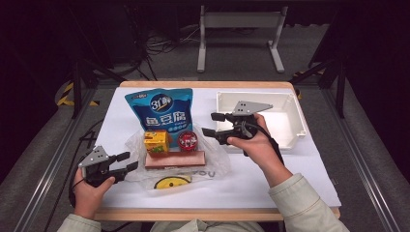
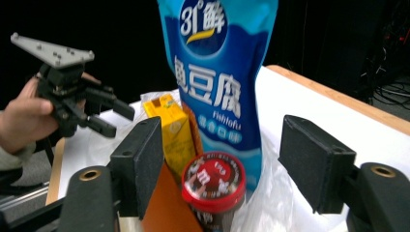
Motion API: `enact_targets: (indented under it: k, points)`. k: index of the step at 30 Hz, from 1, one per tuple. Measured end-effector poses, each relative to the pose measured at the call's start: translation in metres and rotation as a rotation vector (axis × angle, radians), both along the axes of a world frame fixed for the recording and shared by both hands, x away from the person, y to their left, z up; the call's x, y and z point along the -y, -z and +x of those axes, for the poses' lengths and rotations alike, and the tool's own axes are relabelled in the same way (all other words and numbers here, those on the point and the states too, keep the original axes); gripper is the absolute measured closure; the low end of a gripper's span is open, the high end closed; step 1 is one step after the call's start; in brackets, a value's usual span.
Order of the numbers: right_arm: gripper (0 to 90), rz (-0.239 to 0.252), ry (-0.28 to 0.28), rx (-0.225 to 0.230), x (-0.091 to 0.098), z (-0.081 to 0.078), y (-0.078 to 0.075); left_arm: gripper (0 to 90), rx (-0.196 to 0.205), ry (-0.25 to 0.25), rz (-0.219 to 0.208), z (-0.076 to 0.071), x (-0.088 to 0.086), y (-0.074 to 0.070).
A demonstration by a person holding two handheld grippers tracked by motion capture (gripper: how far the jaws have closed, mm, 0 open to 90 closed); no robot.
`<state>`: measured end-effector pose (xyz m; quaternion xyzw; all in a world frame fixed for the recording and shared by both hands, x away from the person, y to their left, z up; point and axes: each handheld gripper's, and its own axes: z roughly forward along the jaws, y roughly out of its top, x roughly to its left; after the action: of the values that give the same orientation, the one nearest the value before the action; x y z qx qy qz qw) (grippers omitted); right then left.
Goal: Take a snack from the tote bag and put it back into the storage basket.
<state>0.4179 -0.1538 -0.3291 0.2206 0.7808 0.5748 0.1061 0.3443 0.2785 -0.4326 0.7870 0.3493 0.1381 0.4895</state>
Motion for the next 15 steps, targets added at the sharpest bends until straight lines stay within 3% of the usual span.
enact_targets:
  k: [2, 10, 15]
  points:
    - [30.9, 0.008, -0.008, -0.013, -0.002, 0.005, -0.002, 45.1, 0.001, -0.005, -0.005, 0.0, 0.0, 0.0]
    - [32.8, -0.014, -0.025, 0.013, -0.017, 0.027, -0.01, 44.3, -0.005, -0.022, 0.0, 0.0, -0.002, 0.002]
    - [34.9, -0.003, -0.023, 0.051, -0.024, 0.037, -0.017, 44.4, -0.01, -0.021, 0.005, 0.001, 0.0, 0.003]
